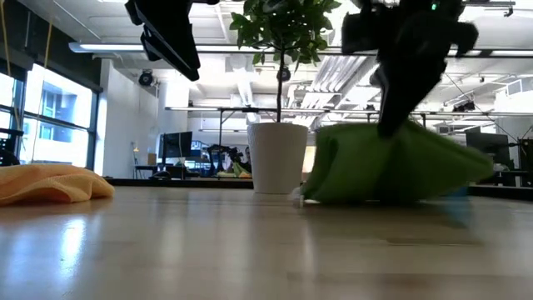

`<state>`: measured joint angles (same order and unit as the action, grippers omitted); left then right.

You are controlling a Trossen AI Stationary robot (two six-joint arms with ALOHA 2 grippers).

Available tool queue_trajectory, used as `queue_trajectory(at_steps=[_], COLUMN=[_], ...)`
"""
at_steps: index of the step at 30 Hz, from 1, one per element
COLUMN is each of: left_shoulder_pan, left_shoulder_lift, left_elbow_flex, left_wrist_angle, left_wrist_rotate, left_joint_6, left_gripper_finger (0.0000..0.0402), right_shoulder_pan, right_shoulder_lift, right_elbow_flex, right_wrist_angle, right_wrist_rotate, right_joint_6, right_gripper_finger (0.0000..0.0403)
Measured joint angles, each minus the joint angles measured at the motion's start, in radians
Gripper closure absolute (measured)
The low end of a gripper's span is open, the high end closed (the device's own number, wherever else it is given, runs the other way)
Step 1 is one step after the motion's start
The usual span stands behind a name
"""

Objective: Sort microfiber towel by color & place in baskets
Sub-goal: Stack the green towel on top of the light green towel into the blue bin

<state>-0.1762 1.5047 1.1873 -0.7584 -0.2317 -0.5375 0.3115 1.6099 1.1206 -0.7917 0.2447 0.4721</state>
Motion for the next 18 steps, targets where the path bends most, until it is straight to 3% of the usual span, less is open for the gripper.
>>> queue_trajectory(at_steps=[9,18], left_shoulder_pan=[0.008,0.078], left_shoulder_lift=[0.000,0.000], left_elbow_flex=[0.000,0.000], left_wrist_angle=[0.007,0.010], left_wrist_rotate=[-0.074,-0.075], left_joint_6=[0.074,0.054], left_gripper_finger=[0.0275,0.0275], right_shoulder_pan=[-0.096,-0.330], right_shoulder_lift=[-0.338,-0.588], right_elbow_flex=[0.001,0.002], right_wrist_angle=[-0.280,-0.357], right_wrist_rotate=[0.134,0.332], right_joint_6=[-0.017,-0.320], right_gripper_finger=[0.0403,0.0403])
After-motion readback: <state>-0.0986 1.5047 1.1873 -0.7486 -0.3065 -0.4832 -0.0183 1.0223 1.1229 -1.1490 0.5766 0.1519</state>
